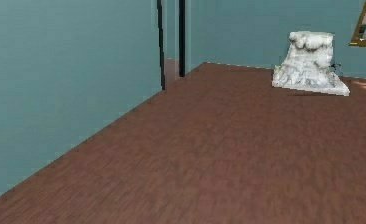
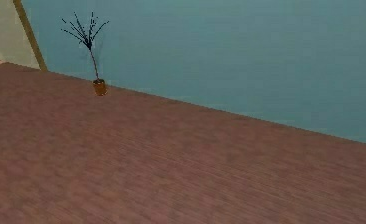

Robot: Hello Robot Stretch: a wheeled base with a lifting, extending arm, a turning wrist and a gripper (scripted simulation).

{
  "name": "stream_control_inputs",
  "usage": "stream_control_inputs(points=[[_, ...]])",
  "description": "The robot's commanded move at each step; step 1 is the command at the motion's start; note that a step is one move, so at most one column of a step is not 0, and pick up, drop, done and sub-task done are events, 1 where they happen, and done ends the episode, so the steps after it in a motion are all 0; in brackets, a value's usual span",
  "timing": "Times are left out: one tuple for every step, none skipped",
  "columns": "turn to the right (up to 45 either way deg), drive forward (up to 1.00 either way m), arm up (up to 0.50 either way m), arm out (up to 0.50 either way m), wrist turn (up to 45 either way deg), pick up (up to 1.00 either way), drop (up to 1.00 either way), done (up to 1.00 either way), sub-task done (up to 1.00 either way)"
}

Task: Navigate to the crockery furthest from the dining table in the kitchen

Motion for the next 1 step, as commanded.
stream_control_inputs(points=[[-45.0, 0.00, 0.00, 0.00, 0.0, 0.00, 0.00, 0.00, 0.00]])
